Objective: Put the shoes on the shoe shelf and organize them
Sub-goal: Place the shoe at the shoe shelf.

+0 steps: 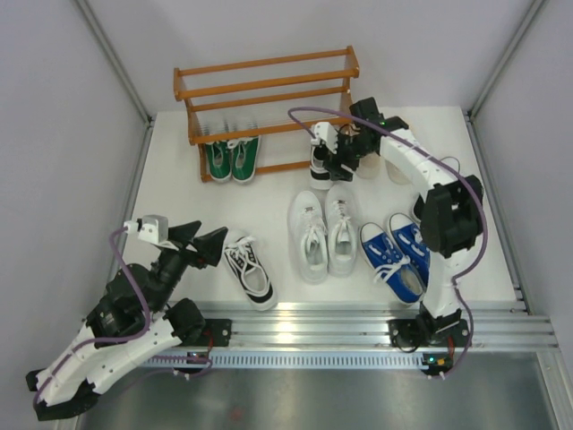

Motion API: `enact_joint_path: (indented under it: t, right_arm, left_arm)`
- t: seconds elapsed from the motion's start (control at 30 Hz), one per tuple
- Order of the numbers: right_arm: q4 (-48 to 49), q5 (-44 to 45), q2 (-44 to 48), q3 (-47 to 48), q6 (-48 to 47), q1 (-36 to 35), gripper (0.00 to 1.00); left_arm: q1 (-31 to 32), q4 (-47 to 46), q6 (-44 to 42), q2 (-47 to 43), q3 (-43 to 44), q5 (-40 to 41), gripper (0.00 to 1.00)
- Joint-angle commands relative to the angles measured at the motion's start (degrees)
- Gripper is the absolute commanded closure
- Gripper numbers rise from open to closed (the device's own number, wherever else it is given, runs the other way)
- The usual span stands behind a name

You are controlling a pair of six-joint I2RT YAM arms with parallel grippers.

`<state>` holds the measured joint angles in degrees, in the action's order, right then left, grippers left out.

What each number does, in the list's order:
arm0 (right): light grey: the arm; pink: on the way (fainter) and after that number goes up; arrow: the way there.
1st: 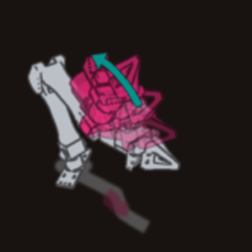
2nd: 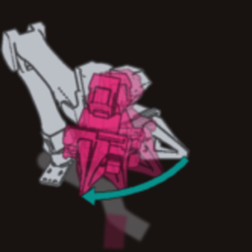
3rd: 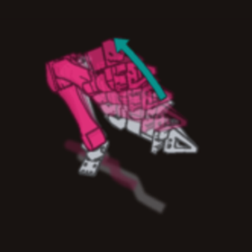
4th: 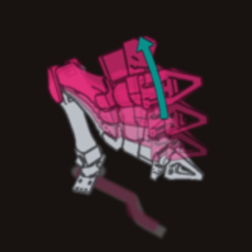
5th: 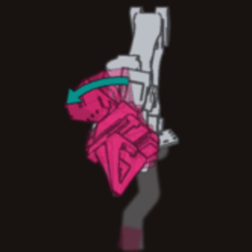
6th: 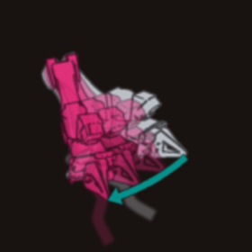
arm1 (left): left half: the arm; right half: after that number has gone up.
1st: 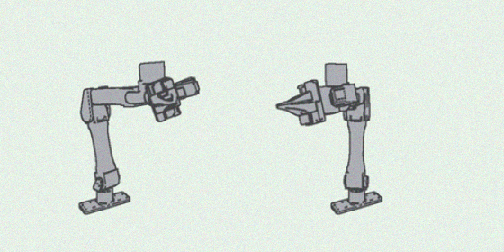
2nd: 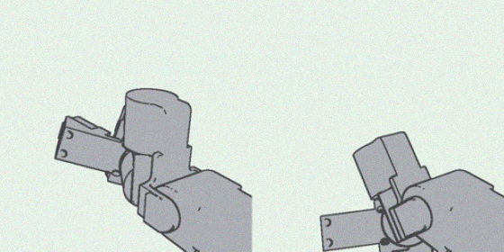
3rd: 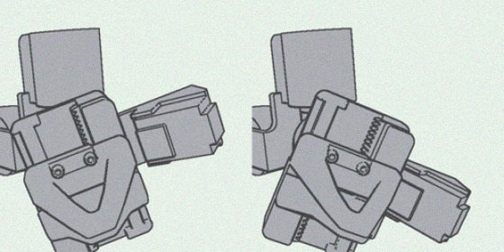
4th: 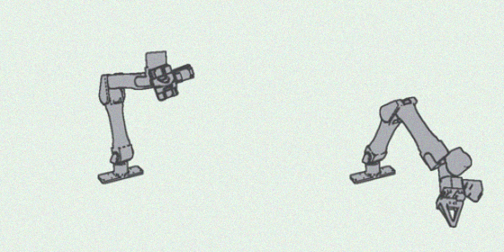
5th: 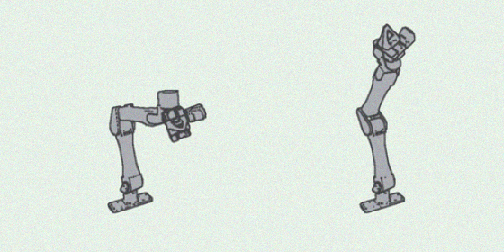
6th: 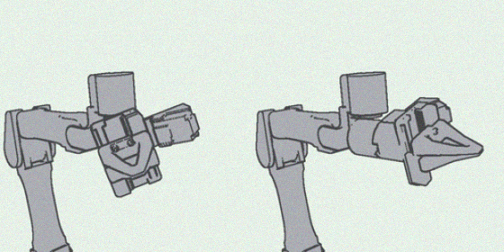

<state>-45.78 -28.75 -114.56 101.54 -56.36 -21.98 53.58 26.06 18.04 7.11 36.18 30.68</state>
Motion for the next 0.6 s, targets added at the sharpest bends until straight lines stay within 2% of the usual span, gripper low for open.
enact_joint_path:
  t: [0.0,0.13,0.17,0.23,0.27,0.3,0.37,0.4,0.43,0.5,0.53,0.57]
  right_arm:
    - [1.92,-7.80,7.51,-1.77,6.34,0.88,0.29]
    - [10.23,-8.86,11.11,-6.86,20.03,0.36,0.36]
    - [12.27,-9.21,12.94,-8.53,25.80,0.36,0.37]
    - [17.36,-8.08,15.23,-14.77,31.54,0.01,0.35]
    - [23.48,-4.94,17.77,-17.14,38.97,-0.08,0.34]
    - [27.37,-2.39,19.01,-22.21,42.70,-0.43,0.27]
    - [36.67,5.87,22.26,-29.07,49.90,-1.05,0.15]
    - [39.08,8.86,22.97,-30.85,51.86,-1.75,0.07]
    - [41.45,14.63,23.59,-32.53,53.44,-3.41,0.03]
    - [47.69,22.90,24.30,-35.87,57.92,-6.48,0.01]
    - [48.76,33.57,24.04,-36.23,59.33,-7.98,0.01]
    - [50.33,36.02,22.47,-35.89,59.35,-9.47,0.01]
  left_arm:
    - [-0.23,-1.02,-0.46,-0.52,0.03,-0.62,0.20]
    - [-0.23,-0.93,-0.55,-0.61,0.03,-0.62,0.20]
    - [-0.23,-1.01,-0.55,-0.61,0.03,-0.62,0.20]
    - [-0.23,-1.02,-0.55,-0.52,0.03,-0.62,0.20]
    - [-0.32,-1.02,-0.55,-0.61,0.03,-0.62,0.20]
    - [-0.23,-1.02,-0.47,-0.61,0.03,-0.70,0.20]
    - [-0.23,-1.01,-0.55,-0.44,-0.06,-0.71,0.20]
    - [-0.32,-1.02,-0.55,-0.52,-0.06,-0.62,0.20]
    - [-0.23,-1.02,-0.55,-0.35,-0.06,-0.62,0.20]
    - [-0.23,-1.02,-0.55,-0.26,-0.06,-0.44,0.20]
    - [-0.23,-0.93,-0.64,-0.35,-0.06,-0.35,0.20]
    - [-0.23,-0.93,-0.55,-0.26,-0.06,-0.18,0.20]
